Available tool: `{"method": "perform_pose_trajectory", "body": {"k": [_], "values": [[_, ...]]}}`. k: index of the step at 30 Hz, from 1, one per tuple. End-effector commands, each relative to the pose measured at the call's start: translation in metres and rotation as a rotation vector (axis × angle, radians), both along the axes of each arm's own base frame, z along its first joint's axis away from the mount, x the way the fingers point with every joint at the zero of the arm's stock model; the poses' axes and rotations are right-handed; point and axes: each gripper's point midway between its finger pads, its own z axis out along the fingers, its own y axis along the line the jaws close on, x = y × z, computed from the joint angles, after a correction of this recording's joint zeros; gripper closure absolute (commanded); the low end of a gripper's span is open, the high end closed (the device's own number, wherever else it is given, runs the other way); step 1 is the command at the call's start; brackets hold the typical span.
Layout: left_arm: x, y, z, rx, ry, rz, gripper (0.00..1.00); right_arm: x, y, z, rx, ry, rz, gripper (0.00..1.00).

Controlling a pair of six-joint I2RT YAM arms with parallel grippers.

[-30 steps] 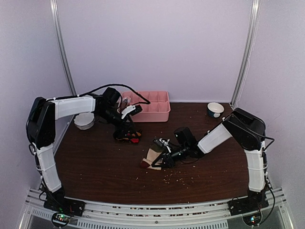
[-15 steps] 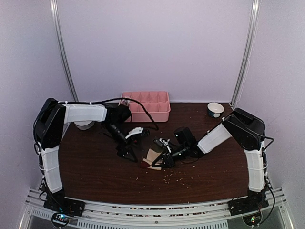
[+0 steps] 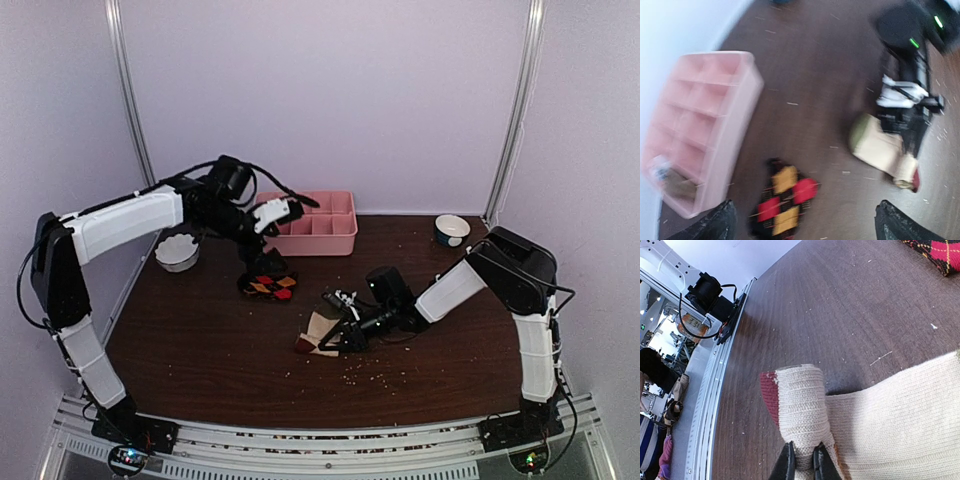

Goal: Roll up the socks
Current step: Roll the sock at the center of the board.

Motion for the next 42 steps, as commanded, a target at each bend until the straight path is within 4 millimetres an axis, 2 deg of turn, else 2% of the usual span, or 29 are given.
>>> {"method": "perform_pose_trajectory", "body": {"k": [1, 2, 3, 5, 6, 7, 8, 9, 10, 11, 13, 14, 15, 16, 17, 20, 22, 23, 25, 27, 29, 32, 35, 39, 42], "values": [[-0.007, 0.025, 0.079, -0.141, -0.109, 0.024, 0.02, -0.060, -0.114, -0.141, -0.603, 0.344, -0.164, 1.00], [-0.012, 0.025, 0.083, -0.111, -0.171, 0.008, 0.02, -0.061, -0.114, -0.141, -0.602, 0.343, -0.164, 1.00], [-0.009, 0.024, 0.081, -0.098, -0.153, 0.010, 0.02, -0.061, -0.115, -0.141, -0.603, 0.342, -0.166, 1.00], [0.022, 0.038, 0.042, -0.039, -0.052, 0.220, 0.02, -0.062, -0.115, -0.141, -0.604, 0.342, -0.170, 1.00], [0.012, 0.031, 0.024, -0.023, 0.082, 0.155, 0.02, -0.061, -0.115, -0.141, -0.602, 0.342, -0.173, 1.00], [-0.007, 0.024, 0.022, -0.087, 0.231, -0.020, 0.02, -0.061, -0.116, -0.139, -0.599, 0.338, -0.176, 1.00], [-0.012, 0.021, 0.030, -0.168, 0.349, -0.068, 0.02, -0.060, -0.115, -0.138, -0.596, 0.334, -0.178, 1.00], [-0.005, 0.023, 0.031, -0.166, 0.367, -0.059, 0.02, -0.060, -0.115, -0.136, -0.595, 0.330, -0.179, 1.00], [0.006, 0.027, 0.027, -0.093, 0.276, -0.019, 0.02, -0.059, -0.116, -0.136, -0.597, 0.325, -0.183, 1.00], [0.018, 0.034, 0.032, -0.004, 0.078, 0.048, 0.02, -0.059, -0.116, -0.136, -0.597, 0.326, -0.186, 1.00], [0.035, 0.052, 0.061, 0.059, -0.359, 0.226, 0.02, -0.060, -0.117, -0.136, -0.593, 0.327, -0.189, 1.00], [0.032, 0.060, 0.077, 0.027, -0.435, 0.278, 0.02, -0.060, -0.117, -0.136, -0.591, 0.327, -0.192, 1.00], [0.041, 0.071, 0.082, 0.018, -0.405, 0.376, 0.02, -0.061, -0.117, -0.136, -0.590, 0.330, -0.189, 1.00], [0.057, 0.091, 0.080, 0.013, -0.360, 0.561, 0.02, -0.061, -0.116, -0.136, -0.590, 0.331, -0.189, 1.00], [0.070, 0.105, 0.067, 0.055, -0.321, 0.625, 0.03, -0.061, -0.115, -0.136, -0.591, 0.333, -0.186, 1.00], [0.050, 0.093, 0.045, -0.068, 0.008, 0.318, 0.02, -0.059, -0.114, -0.130, -0.579, 0.321, -0.186, 1.00], [0.040, 0.091, 0.031, 0.016, -0.065, 0.270, 0.02, -0.058, -0.115, -0.129, -0.581, 0.312, -0.191, 1.00], [0.025, 0.081, 0.020, 0.054, -0.119, 0.219, 0.02, -0.058, -0.115, -0.129, -0.583, 0.314, -0.192, 1.00], [-0.011, 0.051, 0.014, 0.036, -0.177, 0.080, 0.02, -0.059, -0.115, -0.132, -0.587, 0.322, -0.191, 1.00], [-0.050, 0.026, -0.008, 0.039, -0.112, -0.070, 0.02, -0.059, -0.114, -0.133, -0.589, 0.328, -0.189, 1.00], [-0.082, 0.006, -0.038, 0.080, -0.072, -0.189, 0.07, -0.059, -0.113, -0.133, -0.588, 0.329, -0.186, 1.00], [-0.113, -0.019, -0.072, 0.100, -0.049, -0.314, 0.18, -0.058, -0.114, -0.135, -0.591, 0.332, -0.188, 1.00], [-0.125, -0.038, -0.085, 0.056, -0.024, -0.376, 0.23, -0.059, -0.114, -0.137, -0.594, 0.339, -0.190, 1.00], [-0.128, -0.055, -0.098, 0.038, -0.055, -0.435, 0.26, -0.058, -0.113, -0.137, -0.593, 0.343, -0.188, 1.00], [-0.123, -0.067, -0.108, 0.045, -0.075, -0.458, 0.35, -0.059, -0.112, -0.137, -0.586, 0.345, -0.182, 1.00]]}}
